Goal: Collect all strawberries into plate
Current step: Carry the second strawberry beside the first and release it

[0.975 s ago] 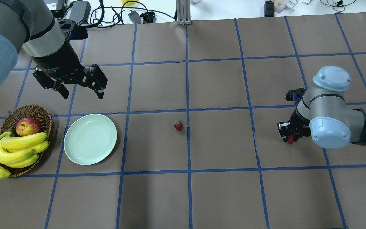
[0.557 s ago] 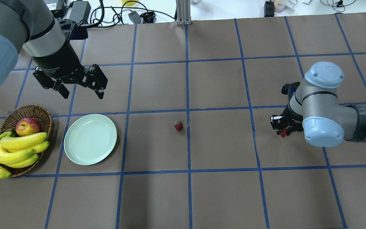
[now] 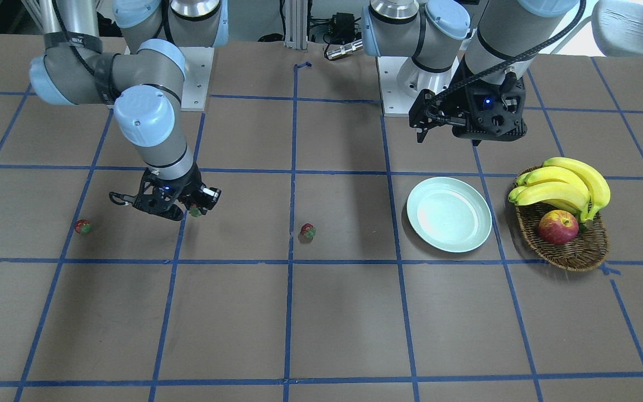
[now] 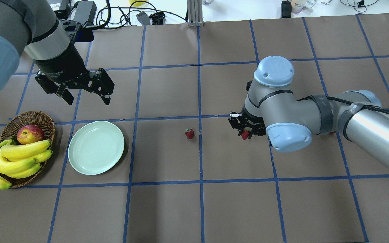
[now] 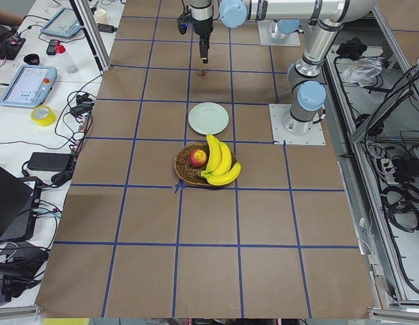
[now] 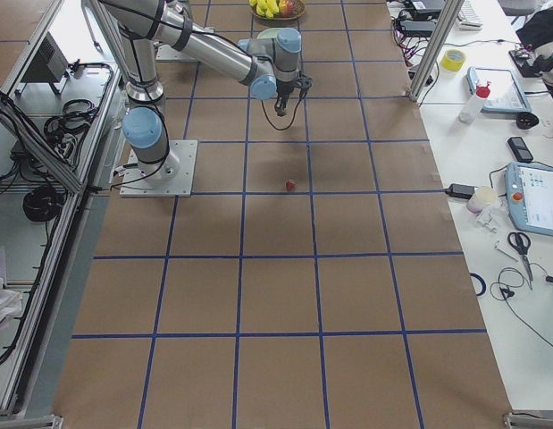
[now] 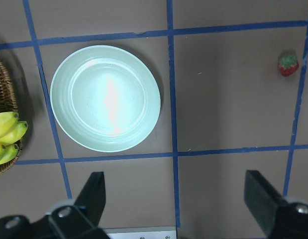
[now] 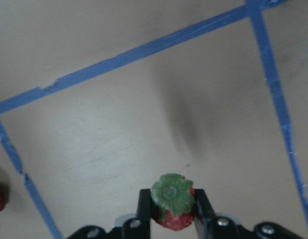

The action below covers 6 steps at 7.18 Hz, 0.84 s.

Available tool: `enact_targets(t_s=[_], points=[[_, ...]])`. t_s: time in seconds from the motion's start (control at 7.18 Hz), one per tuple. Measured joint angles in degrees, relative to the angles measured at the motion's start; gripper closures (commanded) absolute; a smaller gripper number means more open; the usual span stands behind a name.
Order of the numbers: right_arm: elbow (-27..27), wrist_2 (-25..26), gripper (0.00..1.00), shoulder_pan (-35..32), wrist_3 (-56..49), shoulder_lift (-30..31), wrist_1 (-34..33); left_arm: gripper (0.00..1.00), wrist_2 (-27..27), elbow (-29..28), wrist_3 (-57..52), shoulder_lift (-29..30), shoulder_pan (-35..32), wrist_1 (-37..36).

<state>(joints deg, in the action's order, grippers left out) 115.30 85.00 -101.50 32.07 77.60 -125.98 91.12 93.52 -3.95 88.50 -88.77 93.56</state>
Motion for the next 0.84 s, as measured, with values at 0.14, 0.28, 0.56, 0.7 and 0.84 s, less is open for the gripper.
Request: enact_targets(t_s=[0.14, 0.28, 0.56, 0.7, 0.84], points=[[-2.87, -1.35, 0.69, -4.04, 4.68, -2.15, 0.07, 0.00, -0.02, 0.00, 0.00, 0.00, 0.00, -0.02], [-6.29, -2.64, 0.69, -7.55, 8.19, -4.66, 0.06, 0.00, -0.02, 0.00, 0.00, 0.00, 0.00, -0.02], [-12.81, -5.47, 0.70, -12.10, 13.87, -10.12, -0.17, 0.00, -0.02, 0.00, 0.00, 0.00, 0.00, 0.00], [-15.33, -7.34, 0.70, -13.17, 15.44, -12.91, -0.58, 0.00, -0.05, 0.00, -0.02, 0.00, 0.00, 0.02], [-17.65, -8.58, 0.70, -13.75, 16.39, -15.13, -0.80, 0.00, -0.06, 0.00, -0.06, 0.00, 0.00, 0.04]])
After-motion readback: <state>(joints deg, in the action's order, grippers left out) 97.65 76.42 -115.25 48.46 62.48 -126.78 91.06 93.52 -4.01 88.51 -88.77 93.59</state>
